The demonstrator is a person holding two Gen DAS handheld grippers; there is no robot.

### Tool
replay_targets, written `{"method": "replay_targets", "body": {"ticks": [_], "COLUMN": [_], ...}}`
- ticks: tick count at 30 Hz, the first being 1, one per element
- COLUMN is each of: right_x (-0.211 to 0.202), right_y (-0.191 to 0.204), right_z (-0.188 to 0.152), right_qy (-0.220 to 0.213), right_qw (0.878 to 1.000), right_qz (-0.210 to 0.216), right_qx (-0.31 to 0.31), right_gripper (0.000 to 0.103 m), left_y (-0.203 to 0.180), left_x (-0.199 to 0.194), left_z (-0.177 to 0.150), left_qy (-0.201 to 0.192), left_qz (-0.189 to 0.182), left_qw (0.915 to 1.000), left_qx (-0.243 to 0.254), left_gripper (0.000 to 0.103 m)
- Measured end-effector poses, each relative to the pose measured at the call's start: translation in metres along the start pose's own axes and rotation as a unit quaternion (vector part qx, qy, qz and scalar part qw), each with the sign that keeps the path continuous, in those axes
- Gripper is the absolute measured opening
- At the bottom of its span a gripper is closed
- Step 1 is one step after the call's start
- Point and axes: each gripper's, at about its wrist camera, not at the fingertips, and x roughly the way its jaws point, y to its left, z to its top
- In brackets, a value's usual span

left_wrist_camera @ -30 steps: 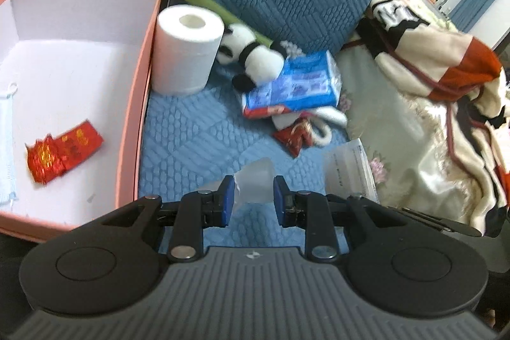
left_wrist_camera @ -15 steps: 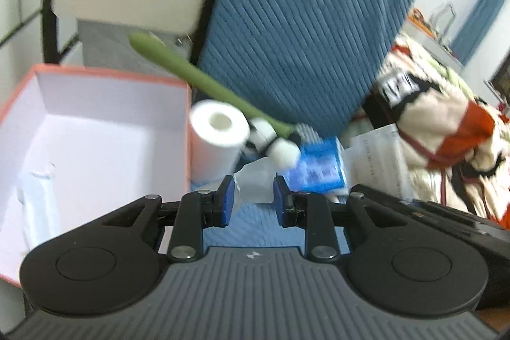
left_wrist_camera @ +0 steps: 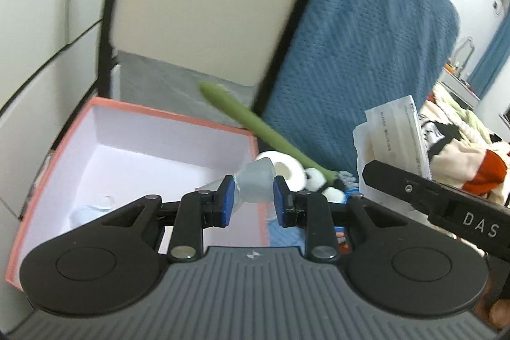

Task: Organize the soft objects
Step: 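Carry the clear piece with the left gripper while the right gripper carries the packet to the pink box, then open the left gripper over the pink box while the right gripper releases the packet inside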

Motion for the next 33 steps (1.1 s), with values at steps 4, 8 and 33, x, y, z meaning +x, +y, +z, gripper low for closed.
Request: {"method": "replay_targets", "body": {"ticks": [4, 8, 33], "right_x": [0.025, 0.059, 0.144], "right_y": [0.019, 0.032, 0.07], "right_z": [-0.009, -0.025, -0.083], "right_qy": [0.025, 0.071, 0.196], "right_qw": [1.0, 0.997, 0.98], "right_qz": [0.015, 0.022, 0.022], "right_qx": [0.001, -0.001, 0.014], "right_gripper": [0.017, 0.017, 0.023], "left_y": [0.035, 0.068, 0.182], "left_x": [-0.007, -0.007, 0.02], "left_z": [0.0, -0.007, -0.067], "left_qy": [0.003, 0.011, 0.088], "left_qz": [0.011, 0.025, 0.076], "left_qw": [0.9997, 0.9988, 0.9897], "left_qx": [-0.022, -0.04, -0.083], "left_gripper": [0.031, 0.031, 0.051]}}
